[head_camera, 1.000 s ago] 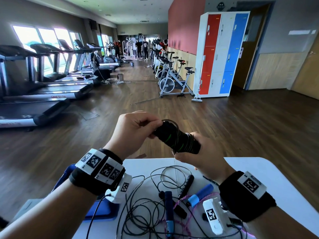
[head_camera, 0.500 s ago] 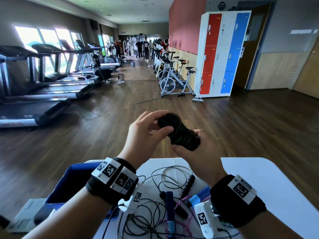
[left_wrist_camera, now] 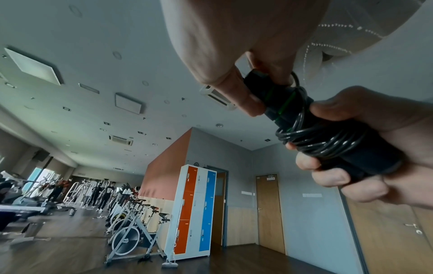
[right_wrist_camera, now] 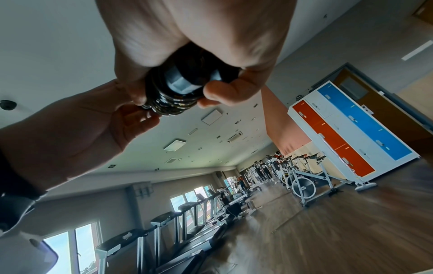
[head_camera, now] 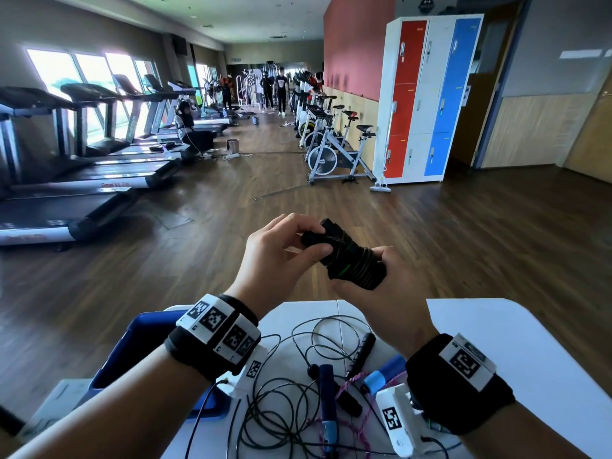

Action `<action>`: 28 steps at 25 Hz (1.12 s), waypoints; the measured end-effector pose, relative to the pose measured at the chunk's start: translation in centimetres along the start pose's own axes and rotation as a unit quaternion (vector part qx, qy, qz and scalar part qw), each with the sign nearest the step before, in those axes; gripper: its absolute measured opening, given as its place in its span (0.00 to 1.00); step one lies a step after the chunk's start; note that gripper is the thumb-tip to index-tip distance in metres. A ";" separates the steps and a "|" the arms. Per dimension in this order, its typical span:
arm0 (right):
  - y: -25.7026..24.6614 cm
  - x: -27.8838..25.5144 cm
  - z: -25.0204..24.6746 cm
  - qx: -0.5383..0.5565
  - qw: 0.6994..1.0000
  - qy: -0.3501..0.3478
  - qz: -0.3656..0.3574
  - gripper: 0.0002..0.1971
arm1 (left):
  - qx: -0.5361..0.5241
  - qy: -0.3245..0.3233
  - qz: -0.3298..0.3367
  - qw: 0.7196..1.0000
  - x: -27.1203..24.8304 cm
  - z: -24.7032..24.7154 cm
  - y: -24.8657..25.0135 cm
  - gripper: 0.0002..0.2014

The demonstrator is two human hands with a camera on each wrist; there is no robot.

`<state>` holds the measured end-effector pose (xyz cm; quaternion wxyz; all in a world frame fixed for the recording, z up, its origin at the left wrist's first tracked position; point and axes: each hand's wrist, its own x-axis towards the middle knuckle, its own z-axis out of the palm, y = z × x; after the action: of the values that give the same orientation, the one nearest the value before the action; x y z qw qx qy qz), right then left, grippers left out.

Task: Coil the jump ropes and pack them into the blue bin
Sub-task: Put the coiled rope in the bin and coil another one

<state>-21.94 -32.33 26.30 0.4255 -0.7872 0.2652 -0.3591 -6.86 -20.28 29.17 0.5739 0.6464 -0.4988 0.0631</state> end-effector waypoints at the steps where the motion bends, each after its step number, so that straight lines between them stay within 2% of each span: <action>1: 0.0 0.0 0.0 -0.002 1.000 -0.001 -0.001 0.23 | 0.011 -0.003 0.012 1.000 0.0 -0.1 -0.2 0.10; 5: 0.1 -0.1 -0.1 -0.013 1.000 -0.009 -0.017 0.23 | 0.042 -0.021 0.044 0.998 0.1 -0.4 -0.2 0.07; 7: 0.4 0.0 -0.2 -0.033 0.999 -0.001 -0.028 0.24 | 0.022 -0.046 0.038 0.998 0.1 -0.7 -0.1 0.06; 9: 0.6 0.0 -0.2 -0.044 0.998 0.004 -0.035 0.24 | -0.027 -0.052 -0.011 0.998 0.1 -0.8 0.0 0.08; 11: 0.7 0.0 0.0 -0.045 0.998 0.007 -0.044 0.24 | -0.069 -0.027 -0.067 0.995 0.1 -0.6 0.3 0.09; 14: 0.9 -0.2 0.4 -0.023 0.998 0.019 -0.048 0.24 | -0.106 -0.009 -0.090 0.990 0.3 0.1 0.8 0.03; 17: 0.9 -0.4 0.6 -0.005 0.998 0.024 -0.049 0.24 | -0.170 -0.018 -0.151 0.974 0.7 0.2 1.2 0.13; 19: 0.9 -0.4 0.4 0.008 0.999 0.028 -0.045 0.24 | -0.192 -0.042 -0.185 0.963 0.9 0.0 1.6 0.12; 23: 0.4 -0.2 0.0 -0.007 0.997 0.055 -0.053 0.26 | -0.182 -0.072 -0.208 0.958 1.6 -0.6 2.3 0.10; 28: -0.4 -0.2 -0.4 0.005 0.996 0.051 -0.067 0.26 | -0.116 -0.110 -0.185 0.970 2.1 -1.2 3.0 0.08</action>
<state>-22.28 -32.18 26.72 0.3899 -0.7818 0.2319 -0.4278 -7.39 -20.04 32.96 0.5881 0.6593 -0.4347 -0.1745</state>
